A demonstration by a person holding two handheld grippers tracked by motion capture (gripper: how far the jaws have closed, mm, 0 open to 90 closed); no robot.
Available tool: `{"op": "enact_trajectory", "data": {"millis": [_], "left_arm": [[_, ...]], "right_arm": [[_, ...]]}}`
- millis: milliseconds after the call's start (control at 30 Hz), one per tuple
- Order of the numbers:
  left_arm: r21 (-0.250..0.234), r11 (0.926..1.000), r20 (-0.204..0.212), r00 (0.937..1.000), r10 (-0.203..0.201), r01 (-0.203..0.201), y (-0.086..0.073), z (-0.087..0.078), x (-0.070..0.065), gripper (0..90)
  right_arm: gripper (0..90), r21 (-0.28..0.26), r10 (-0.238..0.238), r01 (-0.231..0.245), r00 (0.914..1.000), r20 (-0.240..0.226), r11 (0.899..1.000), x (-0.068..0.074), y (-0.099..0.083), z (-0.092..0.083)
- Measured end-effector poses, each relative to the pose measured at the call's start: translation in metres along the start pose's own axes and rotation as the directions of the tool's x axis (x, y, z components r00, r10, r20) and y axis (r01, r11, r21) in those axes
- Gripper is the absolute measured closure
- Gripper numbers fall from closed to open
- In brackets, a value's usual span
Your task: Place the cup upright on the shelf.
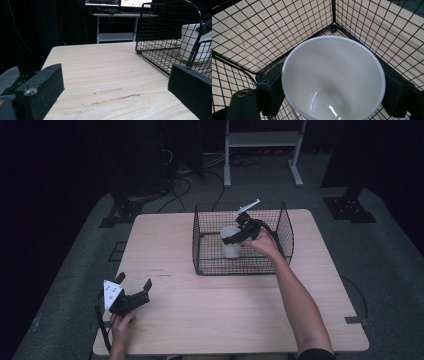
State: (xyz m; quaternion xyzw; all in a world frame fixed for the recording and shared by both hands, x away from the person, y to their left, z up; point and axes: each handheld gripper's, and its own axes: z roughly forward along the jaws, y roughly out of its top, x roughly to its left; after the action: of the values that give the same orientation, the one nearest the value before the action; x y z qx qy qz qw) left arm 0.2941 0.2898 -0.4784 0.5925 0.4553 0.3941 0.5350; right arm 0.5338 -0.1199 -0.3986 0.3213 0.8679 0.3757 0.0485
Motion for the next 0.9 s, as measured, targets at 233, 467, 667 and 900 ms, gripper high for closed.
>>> {"op": "enact_trajectory", "data": {"millis": [233, 467, 667, 900], "left_arm": [[-0.001, 1.0000, 0.000, 1.0000, 0.002, -0.002, 0.000, 0.000, 0.000, 0.0], [0.000, 1.0000, 0.000, 1.0000, 0.003, -0.003, 0.000, 0.000, 0.000, 0.0], [0.000, 1.0000, 0.000, 1.0000, 0.003, -0.003, 0.000, 0.000, 0.000, 0.0], [-0.002, 1.0000, -0.002, 1.0000, -0.001, 0.001, 0.000, 0.000, 0.000, 0.0]], "right_arm": [[17.4, 0.016, -0.021, 0.021, 0.9997, 0.008, 1.000, 0.004, 0.001, -0.002], [16.9, 0.015, -0.038, 0.038, 0.9992, 0.010, 0.999, 0.008, 0.003, -0.004], [14.9, -0.021, -0.035, 0.035, 0.9994, 0.004, 0.999, 0.009, 0.005, -0.008], [13.6, -0.045, -0.023, 0.022, 0.9997, -0.007, 0.999, 0.009, 0.006, -0.013]]}}
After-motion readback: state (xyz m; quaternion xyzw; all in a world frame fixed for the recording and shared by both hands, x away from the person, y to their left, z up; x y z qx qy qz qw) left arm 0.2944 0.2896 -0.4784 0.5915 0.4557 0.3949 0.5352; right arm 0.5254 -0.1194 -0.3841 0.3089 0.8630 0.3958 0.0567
